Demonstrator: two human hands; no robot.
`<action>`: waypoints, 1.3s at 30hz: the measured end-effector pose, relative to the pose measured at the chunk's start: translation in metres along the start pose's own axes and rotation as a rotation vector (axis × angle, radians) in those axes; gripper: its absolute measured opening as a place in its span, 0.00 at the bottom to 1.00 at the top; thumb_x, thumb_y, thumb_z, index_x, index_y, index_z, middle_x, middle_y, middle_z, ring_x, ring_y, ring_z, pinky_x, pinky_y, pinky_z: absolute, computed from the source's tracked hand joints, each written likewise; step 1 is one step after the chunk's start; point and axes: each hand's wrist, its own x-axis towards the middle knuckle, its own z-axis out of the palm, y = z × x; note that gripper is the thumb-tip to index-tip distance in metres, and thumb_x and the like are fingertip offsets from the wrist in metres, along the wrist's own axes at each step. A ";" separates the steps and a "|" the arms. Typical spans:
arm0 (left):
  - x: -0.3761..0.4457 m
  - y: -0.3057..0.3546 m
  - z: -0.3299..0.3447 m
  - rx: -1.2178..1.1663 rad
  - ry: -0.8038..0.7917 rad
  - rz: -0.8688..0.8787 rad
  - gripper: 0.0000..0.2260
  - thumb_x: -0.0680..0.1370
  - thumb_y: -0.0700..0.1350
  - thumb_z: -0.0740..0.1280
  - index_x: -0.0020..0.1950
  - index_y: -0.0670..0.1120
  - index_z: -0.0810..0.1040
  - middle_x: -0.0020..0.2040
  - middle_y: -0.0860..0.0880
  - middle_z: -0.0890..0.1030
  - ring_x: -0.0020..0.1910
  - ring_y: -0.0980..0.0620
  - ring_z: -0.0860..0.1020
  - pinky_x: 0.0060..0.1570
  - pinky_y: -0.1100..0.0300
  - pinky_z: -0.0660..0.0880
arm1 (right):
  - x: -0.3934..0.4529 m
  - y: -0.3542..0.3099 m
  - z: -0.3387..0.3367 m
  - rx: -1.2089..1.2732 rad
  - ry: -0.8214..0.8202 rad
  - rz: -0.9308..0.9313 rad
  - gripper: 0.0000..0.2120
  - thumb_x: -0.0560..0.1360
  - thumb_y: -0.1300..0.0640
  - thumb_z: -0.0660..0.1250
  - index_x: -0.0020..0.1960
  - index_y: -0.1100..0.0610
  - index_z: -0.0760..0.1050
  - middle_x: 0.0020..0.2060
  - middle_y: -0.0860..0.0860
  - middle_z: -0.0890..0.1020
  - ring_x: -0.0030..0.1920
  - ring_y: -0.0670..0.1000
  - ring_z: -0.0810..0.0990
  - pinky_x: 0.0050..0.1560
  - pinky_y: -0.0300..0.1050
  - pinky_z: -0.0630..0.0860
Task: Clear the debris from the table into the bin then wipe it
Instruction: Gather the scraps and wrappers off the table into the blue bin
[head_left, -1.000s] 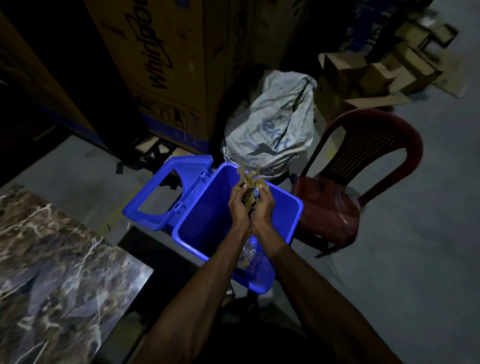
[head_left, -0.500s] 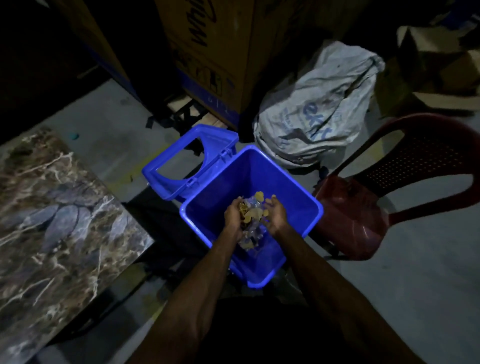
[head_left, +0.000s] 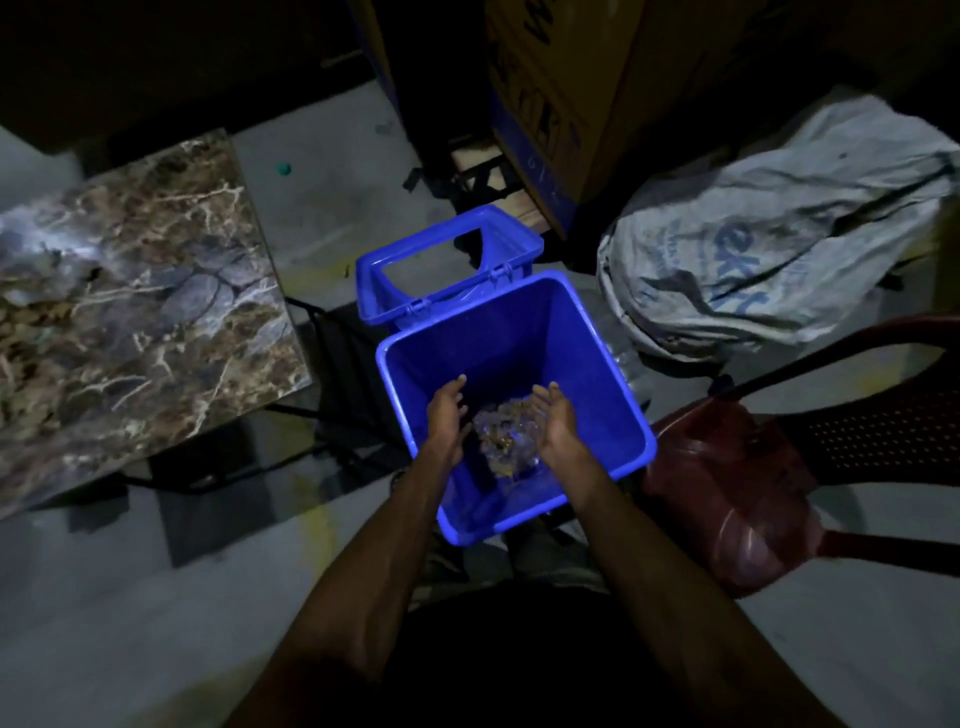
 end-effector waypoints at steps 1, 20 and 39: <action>-0.004 -0.004 -0.004 -0.009 -0.006 0.008 0.17 0.83 0.52 0.63 0.71 0.52 0.76 0.73 0.45 0.73 0.70 0.44 0.73 0.59 0.52 0.72 | -0.003 -0.001 0.002 -0.025 -0.005 -0.007 0.21 0.88 0.51 0.53 0.72 0.62 0.72 0.72 0.59 0.74 0.60 0.57 0.77 0.52 0.46 0.75; -0.086 -0.012 -0.244 -0.526 0.140 0.370 0.12 0.82 0.43 0.66 0.65 0.48 0.78 0.52 0.48 0.83 0.48 0.50 0.80 0.47 0.56 0.76 | -0.165 0.158 0.185 -0.571 -0.397 -0.347 0.12 0.83 0.53 0.64 0.61 0.56 0.82 0.52 0.51 0.84 0.51 0.51 0.80 0.51 0.49 0.75; -0.094 0.041 -0.538 -0.801 0.422 0.536 0.09 0.83 0.41 0.66 0.63 0.45 0.77 0.53 0.45 0.81 0.53 0.48 0.79 0.49 0.58 0.76 | -0.241 0.324 0.414 -0.830 -0.754 -0.423 0.06 0.84 0.57 0.65 0.57 0.54 0.80 0.54 0.52 0.84 0.53 0.50 0.83 0.42 0.36 0.78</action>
